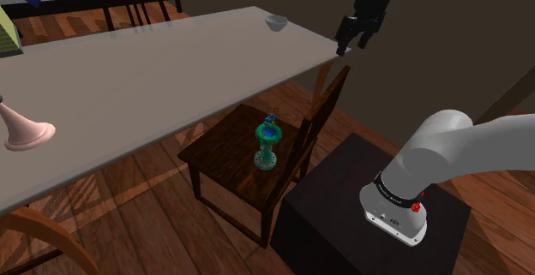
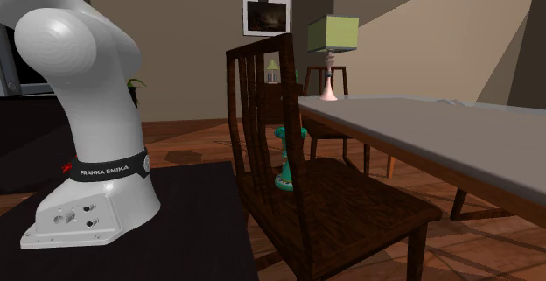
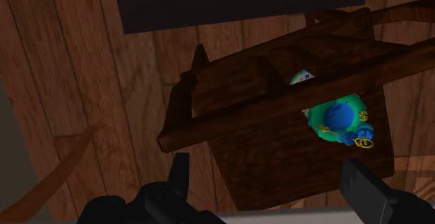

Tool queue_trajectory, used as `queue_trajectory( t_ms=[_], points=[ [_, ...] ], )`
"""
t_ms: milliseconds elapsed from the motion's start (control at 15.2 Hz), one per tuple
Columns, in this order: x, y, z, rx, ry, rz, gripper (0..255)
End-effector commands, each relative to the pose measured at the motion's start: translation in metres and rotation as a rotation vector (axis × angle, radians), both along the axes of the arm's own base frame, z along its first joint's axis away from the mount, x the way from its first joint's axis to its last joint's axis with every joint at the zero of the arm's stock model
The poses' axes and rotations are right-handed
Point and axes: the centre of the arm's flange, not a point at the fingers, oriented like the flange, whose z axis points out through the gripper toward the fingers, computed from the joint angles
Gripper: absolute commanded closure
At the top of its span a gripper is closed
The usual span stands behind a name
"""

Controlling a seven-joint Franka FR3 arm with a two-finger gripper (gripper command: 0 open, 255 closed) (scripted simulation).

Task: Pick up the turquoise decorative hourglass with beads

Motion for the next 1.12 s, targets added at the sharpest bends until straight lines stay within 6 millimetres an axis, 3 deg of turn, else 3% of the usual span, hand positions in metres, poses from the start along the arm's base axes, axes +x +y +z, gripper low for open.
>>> queue_trajectory(
  t_ms=[0,1056],
  points=[
    [0.0,0.0,0.0,0.0,0.0,0.0,0],
    [0.139,0.037,-0.173,0.228,0.239,-0.098,0]
  ],
)
